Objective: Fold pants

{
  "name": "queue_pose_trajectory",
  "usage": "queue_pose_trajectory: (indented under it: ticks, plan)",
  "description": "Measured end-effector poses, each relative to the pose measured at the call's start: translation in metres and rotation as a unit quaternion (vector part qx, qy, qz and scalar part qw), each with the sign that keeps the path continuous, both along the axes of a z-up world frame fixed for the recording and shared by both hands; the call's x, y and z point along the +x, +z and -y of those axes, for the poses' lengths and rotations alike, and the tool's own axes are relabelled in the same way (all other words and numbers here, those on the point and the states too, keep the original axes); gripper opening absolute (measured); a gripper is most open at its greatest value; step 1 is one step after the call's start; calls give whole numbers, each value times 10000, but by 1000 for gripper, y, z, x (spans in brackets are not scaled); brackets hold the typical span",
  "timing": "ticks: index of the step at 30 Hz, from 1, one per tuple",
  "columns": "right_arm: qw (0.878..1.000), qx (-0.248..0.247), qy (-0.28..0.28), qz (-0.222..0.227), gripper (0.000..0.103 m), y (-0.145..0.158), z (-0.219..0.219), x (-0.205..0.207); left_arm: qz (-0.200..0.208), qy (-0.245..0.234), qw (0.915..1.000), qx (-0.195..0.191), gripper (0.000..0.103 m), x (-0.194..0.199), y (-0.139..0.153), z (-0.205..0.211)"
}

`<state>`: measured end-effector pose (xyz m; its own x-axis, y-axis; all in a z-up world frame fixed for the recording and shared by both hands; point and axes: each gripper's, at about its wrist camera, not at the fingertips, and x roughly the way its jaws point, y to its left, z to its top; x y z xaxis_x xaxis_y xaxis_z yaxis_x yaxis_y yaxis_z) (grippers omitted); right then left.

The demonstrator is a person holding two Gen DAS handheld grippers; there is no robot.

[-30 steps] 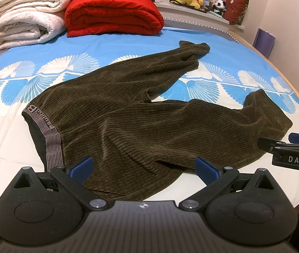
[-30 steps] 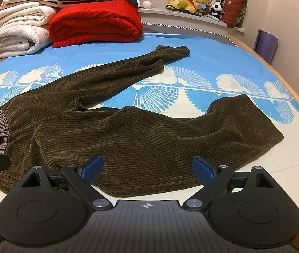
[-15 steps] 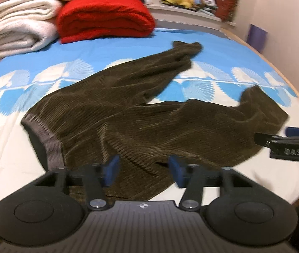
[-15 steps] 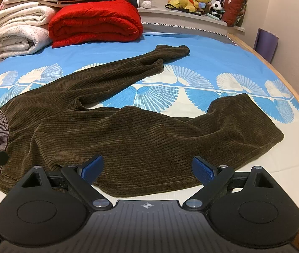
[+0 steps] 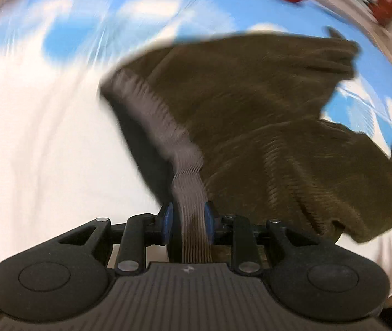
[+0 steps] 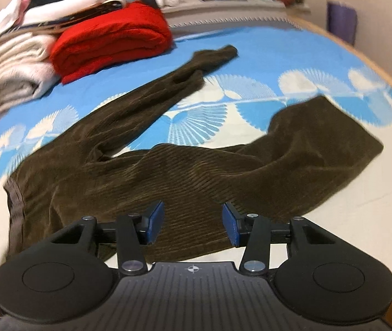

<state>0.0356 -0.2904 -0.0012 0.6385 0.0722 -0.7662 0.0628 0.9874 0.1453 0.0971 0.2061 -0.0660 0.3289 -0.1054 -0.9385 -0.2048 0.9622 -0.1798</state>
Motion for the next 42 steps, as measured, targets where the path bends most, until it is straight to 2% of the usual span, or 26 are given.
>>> queue_pose_trajectory:
  ticks: [5,7,9,11,12,14,15,17,19,23,24,25,26,28,31,32,36,37,38,40,42]
  plan:
    - [9991,-126,-362,-183,50,-5,53,45,-229,-92,9997,-56,49,12,-22,-5]
    - [9957,35,-799,-467,50,-21,84,64,-363,-76,9992,-133,49,12,-33,-4]
    - [9868,171,-1411,-777,50,-41,118,77,-434,-127,9989,-128,52,15,-39,0]
    - [9752,390,-1978,-918,51,-58,151,84,-339,-232,9991,-132,63,17,-40,3]
    - [9708,430,-2164,-947,53,-66,162,85,-370,-276,9989,-101,66,17,-42,4]
    - [9611,503,-2522,-1011,63,-83,186,86,-569,-341,9978,14,66,19,-48,8]
    - [9557,576,-2690,-1048,65,-90,197,87,-603,-368,9975,76,66,20,-52,9]
    - [9397,704,-3142,-1154,67,-106,219,84,-654,-434,9969,97,66,21,-57,12]
    - [9262,937,-3509,-1012,67,-117,244,82,-604,-472,9970,95,63,24,-58,12]
    - [9200,1304,-3603,-827,67,-134,266,85,-545,-711,9958,213,43,27,-58,22]
    - [9198,1396,-3580,-793,67,-136,268,86,-519,-797,9950,295,37,29,-58,26]
    - [9211,1410,-3547,-765,61,-137,268,87,-505,-848,9945,355,34,29,-57,28]
    - [9240,1371,-3493,-733,41,-137,268,89,-501,-862,9942,396,28,30,-56,29]
    - [9303,1405,-3315,-703,10,-134,267,94,-420,-843,9946,427,22,31,-50,30]
    - [9332,1477,-3267,-249,7,-115,267,94,12,-823,9951,545,17,28,-28,27]
    - [9331,1499,-3270,-15,7,-103,267,91,268,-819,9942,641,16,25,-16,26]
    - [9275,1471,-3285,1005,6,-45,260,63,1368,-540,9862,756,11,2,32,5]
    - [9280,1357,-3278,1134,6,-33,255,55,1555,-494,9823,915,10,-6,40,-1]
    - [9307,1184,-3259,1167,6,-23,248,47,1654,-456,9790,1097,10,-14,45,-8]
    - [9428,754,-3135,846,6,-15,231,35,1461,-307,9831,1059,10,-24,42,-26]
    - [9621,394,-2697,-11,6,-32,217,35,982,-119,9891,1088,7,-32,26,-46]
